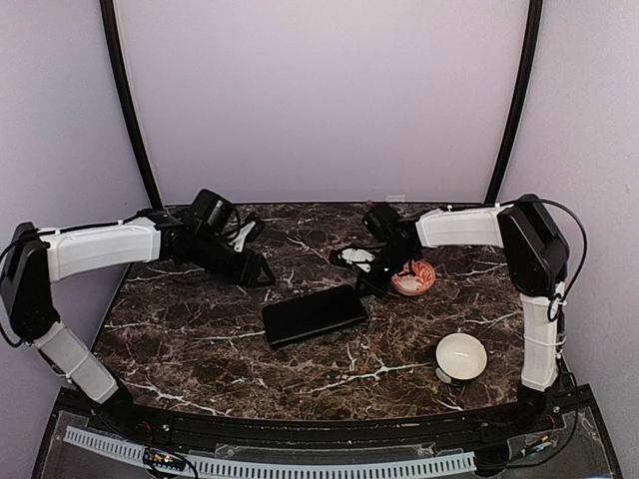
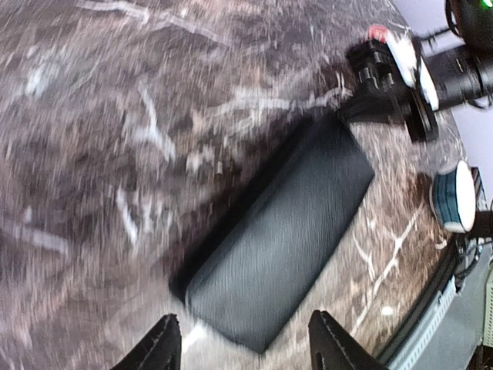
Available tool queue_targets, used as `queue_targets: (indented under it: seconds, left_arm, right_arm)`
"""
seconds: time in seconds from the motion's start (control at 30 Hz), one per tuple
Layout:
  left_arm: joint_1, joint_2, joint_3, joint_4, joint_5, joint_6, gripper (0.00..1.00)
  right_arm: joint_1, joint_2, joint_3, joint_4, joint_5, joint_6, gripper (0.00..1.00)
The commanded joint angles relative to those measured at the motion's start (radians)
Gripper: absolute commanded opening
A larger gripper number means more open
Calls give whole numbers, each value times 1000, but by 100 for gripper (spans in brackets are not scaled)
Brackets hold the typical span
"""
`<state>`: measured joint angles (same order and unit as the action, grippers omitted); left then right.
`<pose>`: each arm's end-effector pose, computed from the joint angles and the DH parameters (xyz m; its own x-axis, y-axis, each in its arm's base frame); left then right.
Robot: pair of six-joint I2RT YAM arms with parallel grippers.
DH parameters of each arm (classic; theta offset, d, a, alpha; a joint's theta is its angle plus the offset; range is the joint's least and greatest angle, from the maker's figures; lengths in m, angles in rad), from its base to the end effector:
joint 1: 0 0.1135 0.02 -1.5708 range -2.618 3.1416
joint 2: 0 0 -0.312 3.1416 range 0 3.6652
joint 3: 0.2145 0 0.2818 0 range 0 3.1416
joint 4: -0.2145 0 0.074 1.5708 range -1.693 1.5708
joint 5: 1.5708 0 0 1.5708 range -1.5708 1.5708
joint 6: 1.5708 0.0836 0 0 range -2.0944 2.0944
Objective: Sort the hair-cutting tools
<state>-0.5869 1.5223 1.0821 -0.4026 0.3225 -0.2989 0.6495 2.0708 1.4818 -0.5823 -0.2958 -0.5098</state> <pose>0.3030 -0.2333 0.2476 -0.8004 0.1969 -0.5662 0.4867 0.7648 -0.4220 0.3769 0.3168 0.1424 -0.3140 -0.8246 -0.4705 -0.9418 0.3332 0.0446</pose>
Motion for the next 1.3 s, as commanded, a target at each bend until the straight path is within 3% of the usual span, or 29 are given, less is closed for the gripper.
queue_targets:
  seconds: [0.0, 0.2, 0.53, 0.9, 1.17, 1.27]
  left_arm:
    - [2, 212, 160, 9, 22, 95, 57]
    - [1, 375, 237, 117, 143, 110, 57]
    - [-1, 374, 70, 298, 381, 78, 47]
    - [-15, 427, 81, 322, 463, 76, 33]
    - [-22, 453, 100, 270, 439, 98, 32]
    - [-22, 457, 100, 270, 467, 99, 20]
  right_arm:
    - [39, 7, 33, 21, -41, 25, 0]
    - [102, 18, 33, 17, -32, 26, 0]
    - [163, 24, 5, 46, -51, 24, 0]
    - [171, 31, 26, 46, -35, 24, 0]
    - [172, 25, 14, 52, -31, 26, 0]
    - [171, 21, 10, 53, -27, 26, 0]
